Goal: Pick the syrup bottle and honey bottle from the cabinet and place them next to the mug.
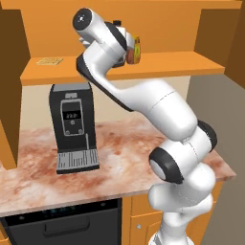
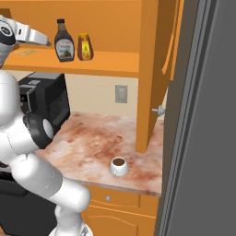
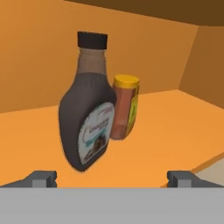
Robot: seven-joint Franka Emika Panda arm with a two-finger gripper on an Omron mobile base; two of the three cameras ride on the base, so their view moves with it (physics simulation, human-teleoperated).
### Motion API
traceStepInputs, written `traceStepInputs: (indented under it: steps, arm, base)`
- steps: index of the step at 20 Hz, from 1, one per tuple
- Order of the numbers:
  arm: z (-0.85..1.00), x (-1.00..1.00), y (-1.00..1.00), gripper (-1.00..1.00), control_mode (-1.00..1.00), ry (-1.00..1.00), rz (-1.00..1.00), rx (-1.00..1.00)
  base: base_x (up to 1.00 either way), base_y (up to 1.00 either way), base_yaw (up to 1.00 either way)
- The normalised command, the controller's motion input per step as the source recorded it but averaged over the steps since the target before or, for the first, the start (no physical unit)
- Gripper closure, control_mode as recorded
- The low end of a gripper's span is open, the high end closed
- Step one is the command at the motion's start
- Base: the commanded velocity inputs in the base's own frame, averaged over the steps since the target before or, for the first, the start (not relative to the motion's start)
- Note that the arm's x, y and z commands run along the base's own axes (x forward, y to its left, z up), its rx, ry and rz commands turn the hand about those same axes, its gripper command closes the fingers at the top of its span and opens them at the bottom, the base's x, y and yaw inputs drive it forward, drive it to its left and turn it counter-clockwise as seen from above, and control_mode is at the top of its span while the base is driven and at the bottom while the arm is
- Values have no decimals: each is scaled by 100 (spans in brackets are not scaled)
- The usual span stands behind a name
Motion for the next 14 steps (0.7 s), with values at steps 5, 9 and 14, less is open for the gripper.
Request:
traceStepInputs:
  steps: [5, 9, 14]
  arm:
    - [-2, 44, 0, -100, -100, 0, 0, 0]
    - [-14, 21, 0, -100, -100, 0, 0, 0]
    - [-3, 0, 7, -100, -100, 0, 0, 0]
  base:
    - [0, 0, 0]
    - [0, 0, 0]
    - [0, 0, 0]
